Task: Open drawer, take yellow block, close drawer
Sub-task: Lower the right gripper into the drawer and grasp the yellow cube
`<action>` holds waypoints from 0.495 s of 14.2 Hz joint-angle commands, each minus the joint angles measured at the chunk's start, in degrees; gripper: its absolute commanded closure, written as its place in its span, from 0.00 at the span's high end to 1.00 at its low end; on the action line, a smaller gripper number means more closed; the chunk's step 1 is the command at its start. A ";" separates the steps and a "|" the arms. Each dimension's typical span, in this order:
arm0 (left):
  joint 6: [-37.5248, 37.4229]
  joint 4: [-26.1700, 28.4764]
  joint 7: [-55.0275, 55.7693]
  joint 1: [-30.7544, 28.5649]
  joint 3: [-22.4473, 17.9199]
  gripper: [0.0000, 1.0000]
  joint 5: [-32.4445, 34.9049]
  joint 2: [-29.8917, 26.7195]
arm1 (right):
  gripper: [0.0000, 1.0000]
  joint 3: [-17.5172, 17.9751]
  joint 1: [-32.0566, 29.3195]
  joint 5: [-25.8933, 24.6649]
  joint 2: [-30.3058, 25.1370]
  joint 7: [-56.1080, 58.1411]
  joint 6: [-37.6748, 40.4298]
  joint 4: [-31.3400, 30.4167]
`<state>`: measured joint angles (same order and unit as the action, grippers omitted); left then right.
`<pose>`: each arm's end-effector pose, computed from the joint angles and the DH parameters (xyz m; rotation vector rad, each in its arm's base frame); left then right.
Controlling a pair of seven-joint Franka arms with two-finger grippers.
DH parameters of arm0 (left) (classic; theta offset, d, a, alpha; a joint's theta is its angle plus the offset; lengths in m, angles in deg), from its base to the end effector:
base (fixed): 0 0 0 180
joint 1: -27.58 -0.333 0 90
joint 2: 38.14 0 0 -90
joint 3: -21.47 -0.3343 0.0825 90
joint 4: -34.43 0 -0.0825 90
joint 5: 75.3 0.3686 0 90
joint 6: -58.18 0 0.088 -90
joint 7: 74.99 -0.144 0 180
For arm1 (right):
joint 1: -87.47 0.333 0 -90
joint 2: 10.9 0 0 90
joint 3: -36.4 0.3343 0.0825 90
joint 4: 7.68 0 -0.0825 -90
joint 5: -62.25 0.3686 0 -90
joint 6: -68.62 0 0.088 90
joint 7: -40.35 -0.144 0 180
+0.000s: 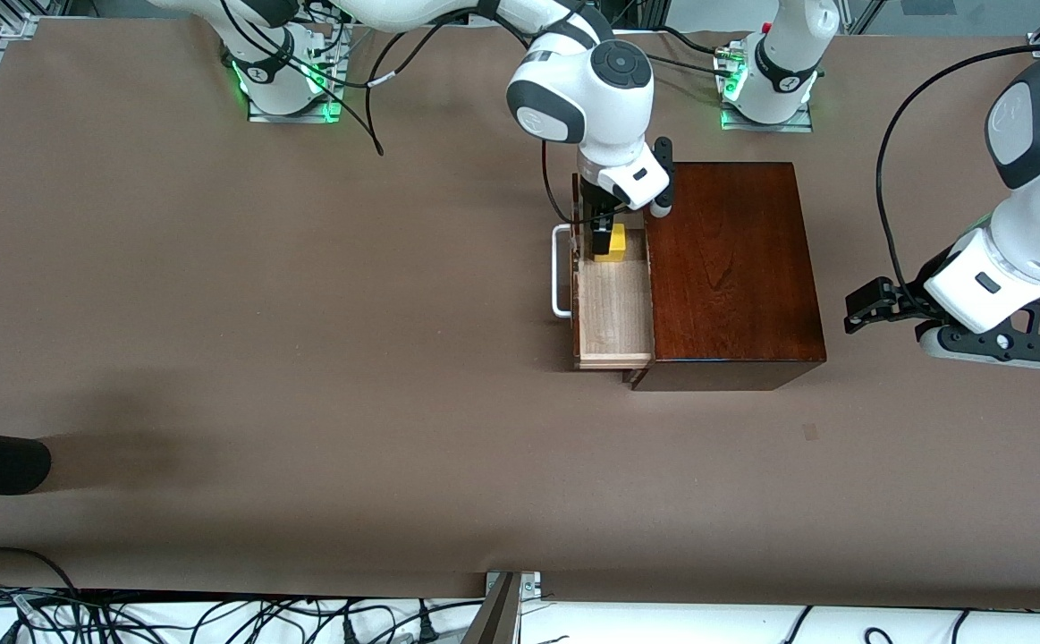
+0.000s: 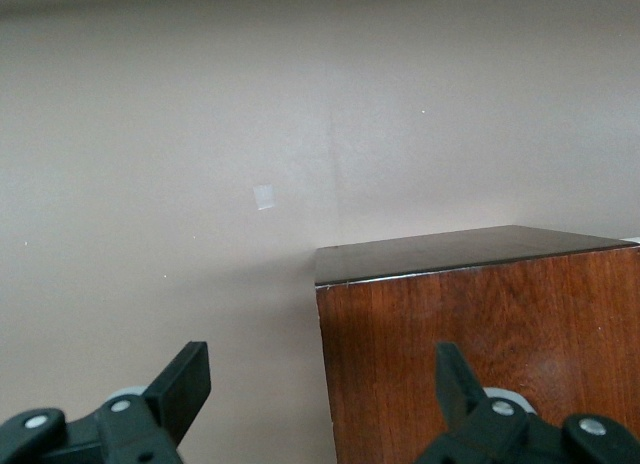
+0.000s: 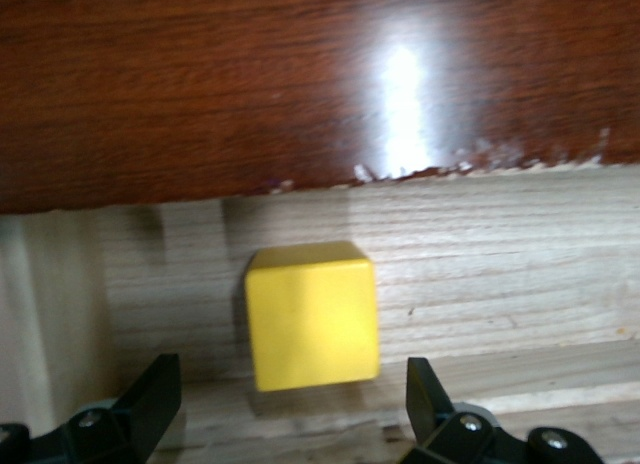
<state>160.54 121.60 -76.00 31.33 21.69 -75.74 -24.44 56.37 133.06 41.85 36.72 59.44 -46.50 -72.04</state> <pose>0.6270 -0.0442 0.5081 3.1294 -0.1335 0.0404 0.4200 0.6505 0.3184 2.2754 2.1071 0.1870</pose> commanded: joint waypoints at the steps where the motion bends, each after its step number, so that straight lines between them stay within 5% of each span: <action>1: -1.28 -1.22 -1.72 -0.50 -0.04 1.00 0.09 0.19 | 1.00 -1.33 1.26 -1.13 2.74 0.51 -2.72 2.40; 6: -1.55 -1.04 -1.72 0.03 0.05 1.00 0.09 -0.08 | 0.99 -3.97 3.46 -1.13 3.80 0.33 -4.40 2.48; 7: -1.46 -1.04 -1.72 -0.50 -0.13 1.00 0.09 0.10 | 0.73 -4.06 3.46 -1.13 3.71 0.51 -4.23 2.40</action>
<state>160.27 121.53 -76.55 31.41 21.72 -75.74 -24.44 53.01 135.70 41.71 39.35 59.44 -51.03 -72.00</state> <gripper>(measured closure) 0.000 0.013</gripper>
